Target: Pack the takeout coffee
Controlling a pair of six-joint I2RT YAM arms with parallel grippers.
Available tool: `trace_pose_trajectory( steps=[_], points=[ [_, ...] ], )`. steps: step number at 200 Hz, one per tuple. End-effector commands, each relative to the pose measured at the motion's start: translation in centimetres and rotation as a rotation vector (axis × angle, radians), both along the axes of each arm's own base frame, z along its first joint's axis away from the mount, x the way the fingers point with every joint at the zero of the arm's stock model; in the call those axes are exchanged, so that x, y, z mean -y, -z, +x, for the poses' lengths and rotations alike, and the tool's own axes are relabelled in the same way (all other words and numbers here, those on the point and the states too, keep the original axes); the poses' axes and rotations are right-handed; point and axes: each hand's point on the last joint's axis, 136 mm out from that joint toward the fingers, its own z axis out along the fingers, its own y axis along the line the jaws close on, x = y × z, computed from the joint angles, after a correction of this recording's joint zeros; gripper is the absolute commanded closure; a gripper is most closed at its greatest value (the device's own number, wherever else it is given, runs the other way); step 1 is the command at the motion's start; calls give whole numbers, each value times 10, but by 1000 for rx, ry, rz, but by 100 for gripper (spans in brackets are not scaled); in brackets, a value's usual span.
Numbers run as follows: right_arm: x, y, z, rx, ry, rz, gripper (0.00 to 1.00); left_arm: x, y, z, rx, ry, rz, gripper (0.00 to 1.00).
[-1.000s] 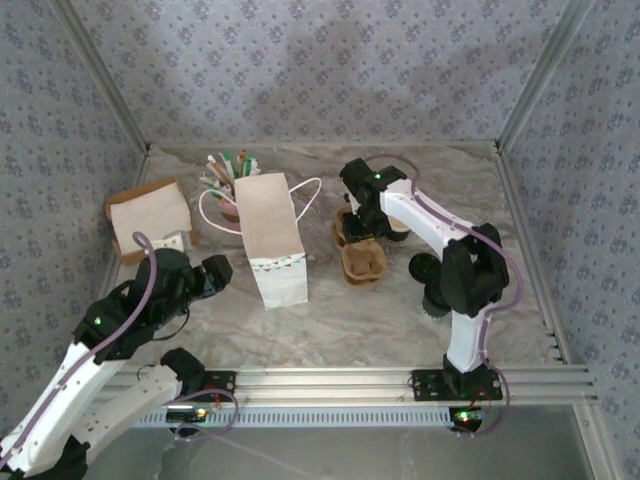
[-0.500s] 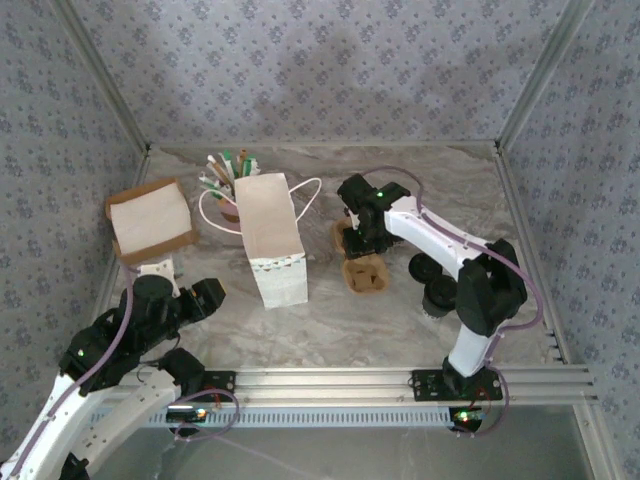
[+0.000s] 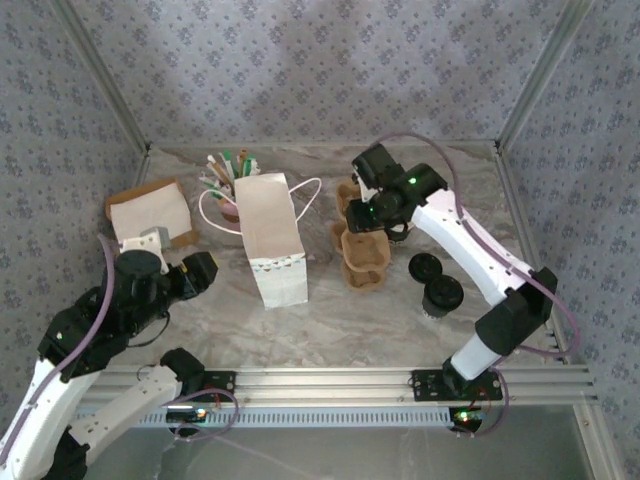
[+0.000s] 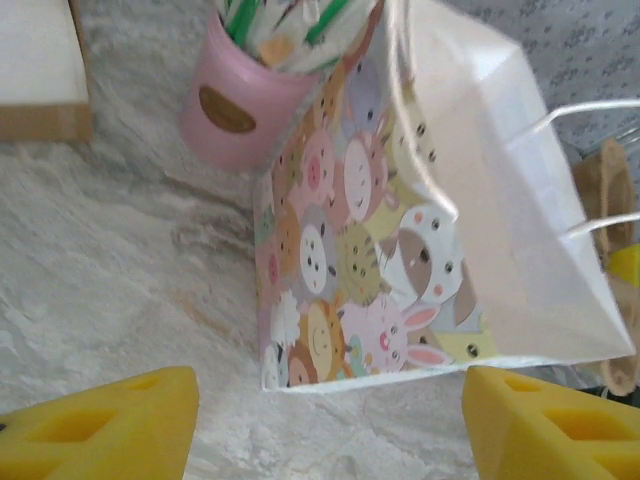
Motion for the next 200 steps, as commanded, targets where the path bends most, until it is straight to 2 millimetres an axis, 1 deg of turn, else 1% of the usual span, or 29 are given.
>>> trace_pose_trajectory(
  steps=[1,25,39,56,82,102,115,132,157,181,200],
  points=[
    [3,-41,-10,41,-8,61,58,-5,-14,13,13,-15,119,29],
    [-1,-80,-13,103,-23,140,58,-6,-27,28,-5,-29,157,27],
    [-7,-105,-16,140,-44,201,59,-6,-33,38,-14,-30,142,26],
    [-16,-130,-23,162,-76,283,58,-5,-40,50,-24,-22,103,26],
    [-30,-159,-30,180,-123,392,59,-2,-47,69,-38,6,24,26],
    [-44,-178,-36,186,-164,474,59,-1,-47,81,-52,26,-40,26],
    [-53,-189,-40,190,-191,525,59,-2,-46,86,-54,29,-57,26],
    [-68,-201,-44,184,-229,589,59,-6,-47,90,-51,19,-67,25],
    [-90,-209,-47,168,-277,643,59,-15,-54,97,-36,0,-102,25],
    [-111,-207,-46,146,-302,666,59,-25,-66,106,-15,-16,-129,25],
    [-127,-199,-43,132,-315,662,59,-32,-73,118,-17,-25,-141,26]
  ],
)
